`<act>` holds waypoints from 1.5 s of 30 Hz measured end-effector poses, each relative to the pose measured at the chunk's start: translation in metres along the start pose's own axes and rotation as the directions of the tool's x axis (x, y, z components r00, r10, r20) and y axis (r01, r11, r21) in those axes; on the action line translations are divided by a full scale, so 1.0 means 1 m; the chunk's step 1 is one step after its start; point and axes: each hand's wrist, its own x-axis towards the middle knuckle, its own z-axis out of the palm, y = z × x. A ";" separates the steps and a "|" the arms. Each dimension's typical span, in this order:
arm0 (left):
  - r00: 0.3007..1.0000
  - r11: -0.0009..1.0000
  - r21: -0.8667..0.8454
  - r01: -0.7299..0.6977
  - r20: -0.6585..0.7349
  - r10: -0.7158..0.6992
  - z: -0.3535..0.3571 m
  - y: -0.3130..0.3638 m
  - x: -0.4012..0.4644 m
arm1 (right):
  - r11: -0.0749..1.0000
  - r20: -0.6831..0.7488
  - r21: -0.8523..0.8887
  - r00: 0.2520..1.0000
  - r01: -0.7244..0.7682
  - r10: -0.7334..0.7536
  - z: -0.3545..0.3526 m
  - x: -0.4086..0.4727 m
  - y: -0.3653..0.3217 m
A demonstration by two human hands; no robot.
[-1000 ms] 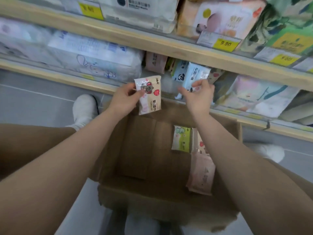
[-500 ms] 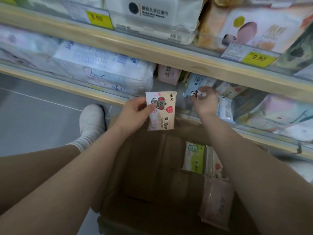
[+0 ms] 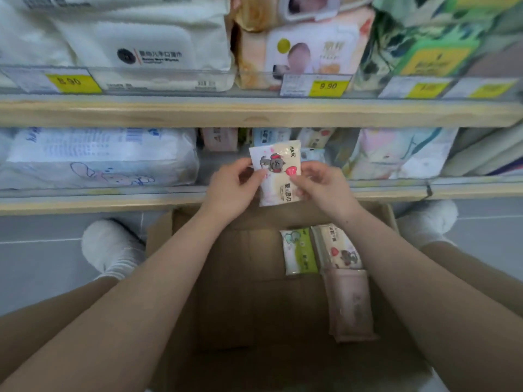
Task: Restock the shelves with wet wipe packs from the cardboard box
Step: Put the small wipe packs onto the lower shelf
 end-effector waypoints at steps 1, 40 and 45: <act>0.998 0.982 0.181 -0.046 -0.025 0.052 0.000 -0.007 0.003 | 1.000 -0.046 0.012 0.999 0.021 -0.021 -0.002 0.006 0.001; 0.963 1.000 -0.014 -0.001 0.268 0.004 0.101 0.018 0.052 | 0.977 -0.187 -0.183 0.980 -0.106 0.071 -0.066 0.034 0.047; 0.993 0.992 -0.128 -0.022 0.110 0.036 0.103 0.031 0.069 | 0.997 -0.286 0.063 0.958 0.040 -0.020 -0.054 0.046 0.046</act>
